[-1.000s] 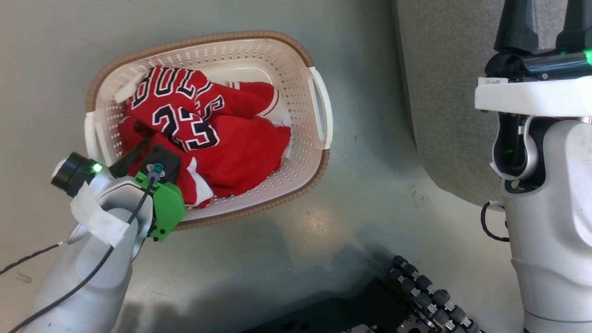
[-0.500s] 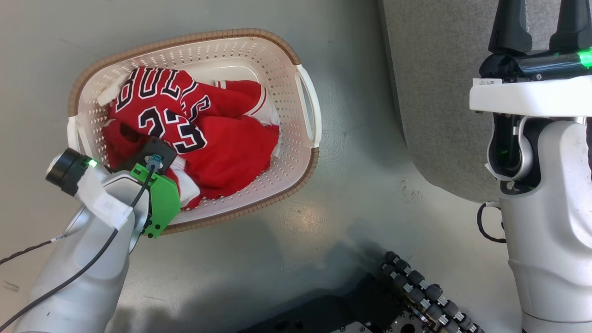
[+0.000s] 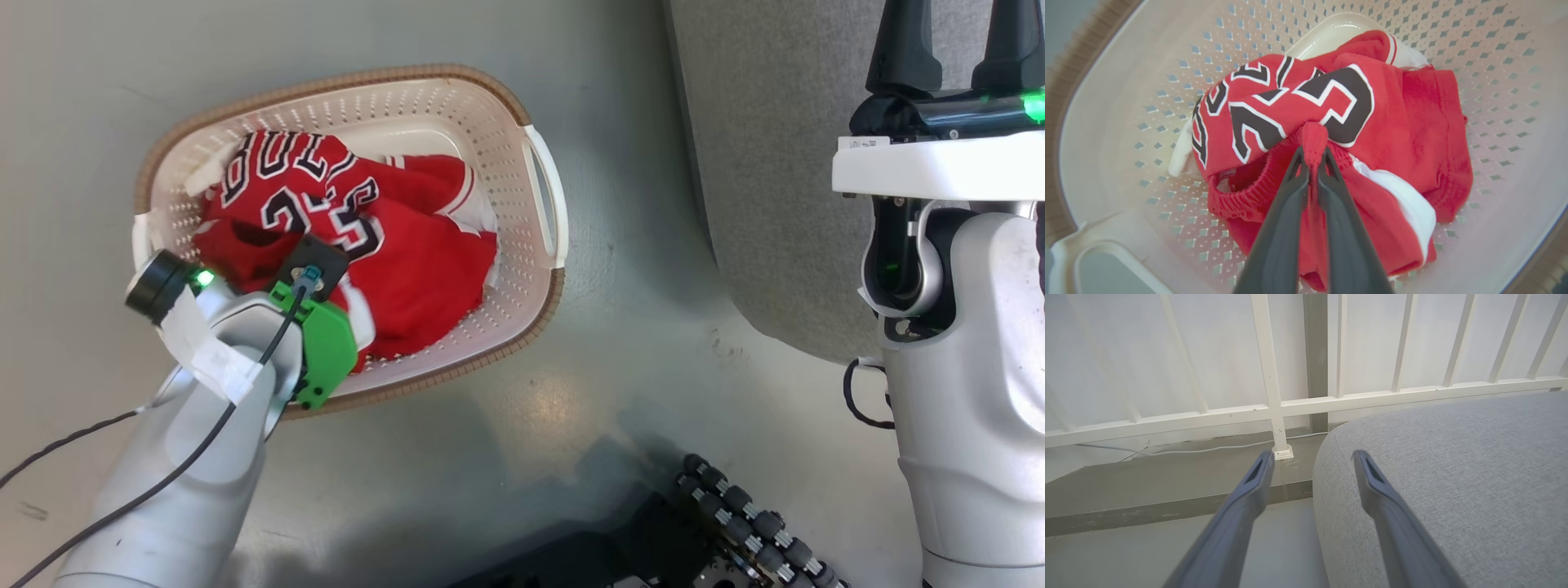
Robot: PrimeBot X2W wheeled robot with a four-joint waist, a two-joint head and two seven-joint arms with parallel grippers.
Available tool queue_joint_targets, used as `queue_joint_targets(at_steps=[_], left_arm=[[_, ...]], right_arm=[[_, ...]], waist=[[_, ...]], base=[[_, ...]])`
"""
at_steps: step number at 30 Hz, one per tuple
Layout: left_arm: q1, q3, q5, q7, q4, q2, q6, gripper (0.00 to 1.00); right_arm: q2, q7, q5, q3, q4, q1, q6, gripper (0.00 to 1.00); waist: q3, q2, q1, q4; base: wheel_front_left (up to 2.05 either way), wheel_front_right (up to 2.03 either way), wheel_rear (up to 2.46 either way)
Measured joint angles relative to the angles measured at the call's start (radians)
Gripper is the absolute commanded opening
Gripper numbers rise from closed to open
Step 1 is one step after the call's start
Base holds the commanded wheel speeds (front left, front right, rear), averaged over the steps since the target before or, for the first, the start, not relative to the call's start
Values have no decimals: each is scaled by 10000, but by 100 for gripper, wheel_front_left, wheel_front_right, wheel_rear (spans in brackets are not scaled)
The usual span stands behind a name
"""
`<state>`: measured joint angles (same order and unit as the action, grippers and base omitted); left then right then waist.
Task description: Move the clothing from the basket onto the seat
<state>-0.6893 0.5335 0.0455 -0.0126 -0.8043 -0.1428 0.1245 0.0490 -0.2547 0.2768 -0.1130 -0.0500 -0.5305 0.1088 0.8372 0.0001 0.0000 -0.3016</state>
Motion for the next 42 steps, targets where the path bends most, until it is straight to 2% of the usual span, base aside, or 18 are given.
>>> queue_joint_targets(at_steps=[14,27,34,42], left_arm=[[-86,-10,-1016,1191,560,598,2,0],[-125,412,-1636,1824,1112,779,33,0],[-293,337,-2102,1910,1327,903,35,0],[-579,169,-2393,1994,1476,949,36,0]], right_arm=[[0,0,-453,203,569,114,-42,100],[2,0,-671,359,1221,960,-383,100],[2,0,-765,397,1547,1499,-500,100],[0,0,-769,343,1964,2128,-821,100]], waist=[[-1179,0,0,545],[-2706,0,-1,1126],[-3515,0,-1,1349],[-4630,0,-1,1600]], base=[[0,0,0],[0,0,0],[0,0,0],[0,0,0]])
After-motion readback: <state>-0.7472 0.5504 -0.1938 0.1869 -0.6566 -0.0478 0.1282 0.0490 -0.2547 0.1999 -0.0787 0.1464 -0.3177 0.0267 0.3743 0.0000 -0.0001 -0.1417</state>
